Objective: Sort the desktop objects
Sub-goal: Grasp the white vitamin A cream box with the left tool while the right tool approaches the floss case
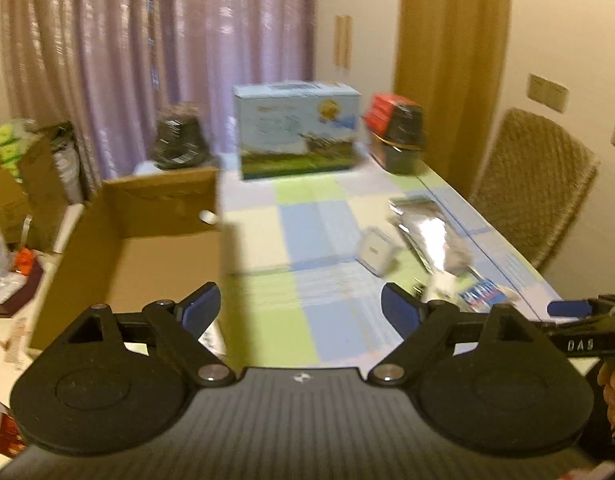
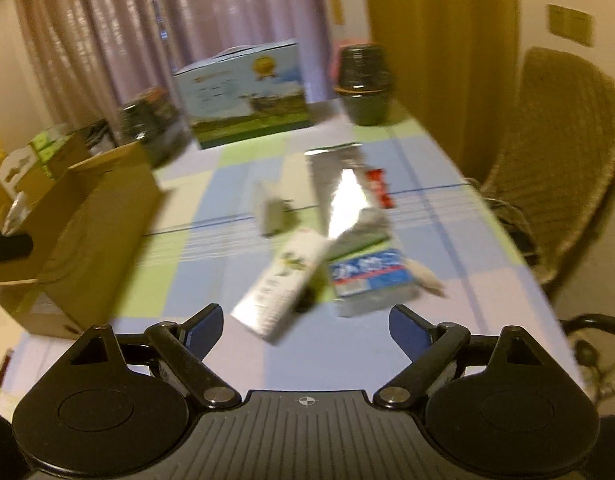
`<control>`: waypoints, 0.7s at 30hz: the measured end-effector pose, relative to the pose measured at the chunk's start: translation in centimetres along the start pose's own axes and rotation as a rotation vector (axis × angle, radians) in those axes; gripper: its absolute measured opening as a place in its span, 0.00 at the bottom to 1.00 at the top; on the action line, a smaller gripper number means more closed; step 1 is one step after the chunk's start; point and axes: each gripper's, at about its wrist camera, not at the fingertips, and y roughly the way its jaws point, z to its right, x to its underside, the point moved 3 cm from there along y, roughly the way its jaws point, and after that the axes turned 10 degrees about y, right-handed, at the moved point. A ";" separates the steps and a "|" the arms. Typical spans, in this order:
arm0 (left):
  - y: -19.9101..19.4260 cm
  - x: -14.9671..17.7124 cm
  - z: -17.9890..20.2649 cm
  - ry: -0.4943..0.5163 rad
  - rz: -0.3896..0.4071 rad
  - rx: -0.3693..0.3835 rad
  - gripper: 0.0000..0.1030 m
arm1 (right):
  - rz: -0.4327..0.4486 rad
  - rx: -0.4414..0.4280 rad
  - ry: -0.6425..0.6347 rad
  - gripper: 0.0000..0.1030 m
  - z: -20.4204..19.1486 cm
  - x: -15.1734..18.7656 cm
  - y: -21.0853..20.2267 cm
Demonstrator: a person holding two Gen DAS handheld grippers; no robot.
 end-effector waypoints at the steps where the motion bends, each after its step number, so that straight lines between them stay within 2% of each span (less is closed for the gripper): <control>1: 0.4 0.2 0.9 0.007 -0.014 0.015 0.82 | 0.003 0.007 0.008 0.86 0.6 0.0 -0.2; 9: 3.3 1.6 5.8 0.061 -0.099 0.094 0.82 | -0.004 0.022 0.048 0.87 3.9 0.2 -0.2; 17: 5.4 2.2 7.6 0.099 -0.137 0.117 0.84 | -0.029 0.016 0.021 0.87 4.6 0.4 2.1; 21: 6.8 2.4 8.2 0.118 -0.156 0.121 0.84 | -0.058 0.020 0.027 0.98 5.4 0.4 3.6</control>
